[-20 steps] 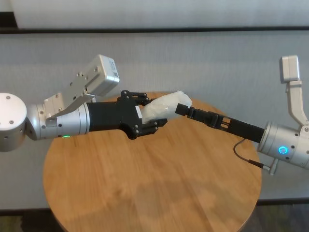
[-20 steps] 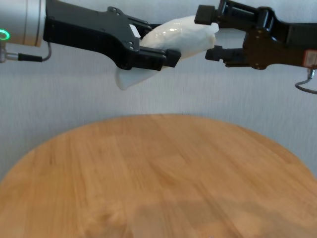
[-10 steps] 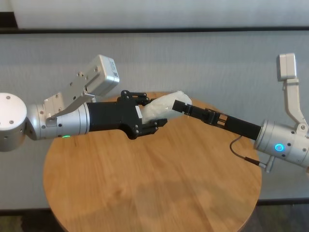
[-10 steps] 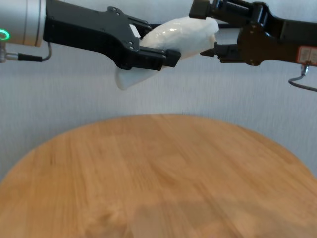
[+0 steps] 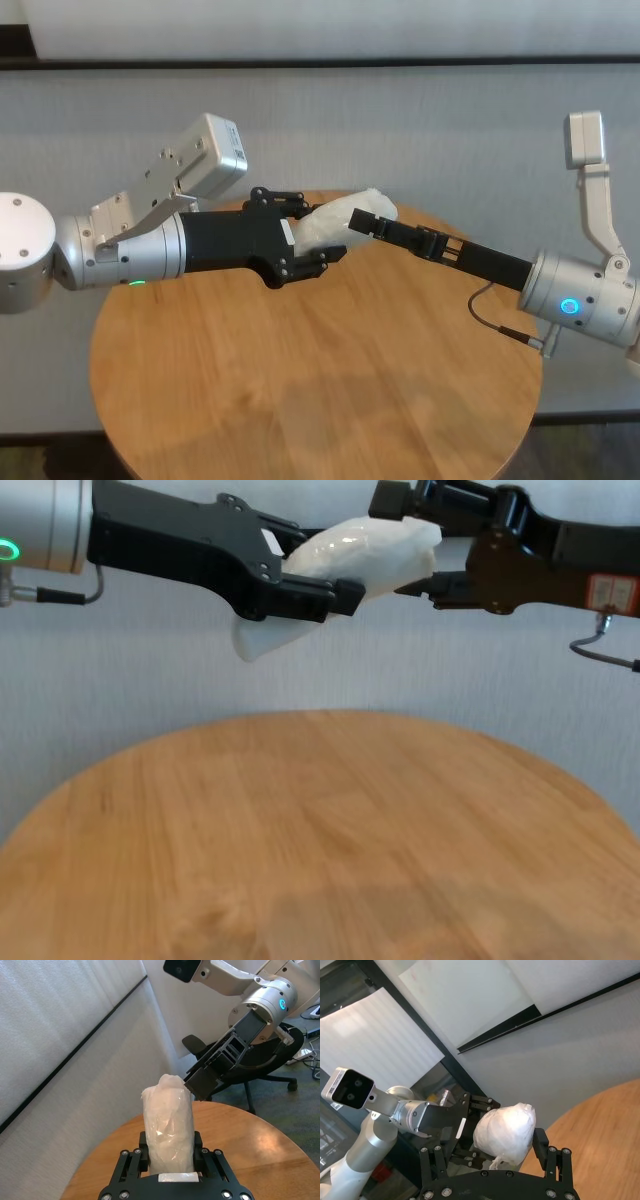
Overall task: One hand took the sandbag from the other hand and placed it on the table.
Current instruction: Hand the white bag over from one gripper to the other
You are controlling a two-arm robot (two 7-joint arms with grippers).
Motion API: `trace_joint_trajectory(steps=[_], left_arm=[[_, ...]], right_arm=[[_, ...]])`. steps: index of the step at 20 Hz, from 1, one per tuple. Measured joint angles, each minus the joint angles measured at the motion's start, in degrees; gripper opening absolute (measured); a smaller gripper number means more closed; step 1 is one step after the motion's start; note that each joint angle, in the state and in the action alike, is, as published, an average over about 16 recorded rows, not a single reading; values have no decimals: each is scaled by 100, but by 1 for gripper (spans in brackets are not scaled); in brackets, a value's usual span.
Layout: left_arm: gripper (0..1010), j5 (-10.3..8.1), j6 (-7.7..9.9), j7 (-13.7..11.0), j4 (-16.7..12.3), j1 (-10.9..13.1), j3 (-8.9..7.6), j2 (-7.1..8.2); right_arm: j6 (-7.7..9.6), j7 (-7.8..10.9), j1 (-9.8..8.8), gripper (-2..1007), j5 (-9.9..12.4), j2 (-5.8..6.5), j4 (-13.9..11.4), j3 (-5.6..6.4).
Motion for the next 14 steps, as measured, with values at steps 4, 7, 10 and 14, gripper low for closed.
trace_joint_trajectory(steps=[4, 7, 10, 14], left_arm=[[515, 0, 0, 0, 0, 0, 0, 0], [515, 0, 0, 0, 0, 0, 0, 0], [515, 0, 0, 0, 0, 0, 0, 0], [515, 0, 0, 0, 0, 0, 0, 0]], right_arm=[[-17, -44, 36, 1001, 32, -7, 23, -51], [-31, -77, 64, 1001, 54, -11, 44, -87], [-45, -112, 92, 1001, 75, -12, 68, -124], [-65, -152, 128, 1001, 103, -11, 94, -174]])
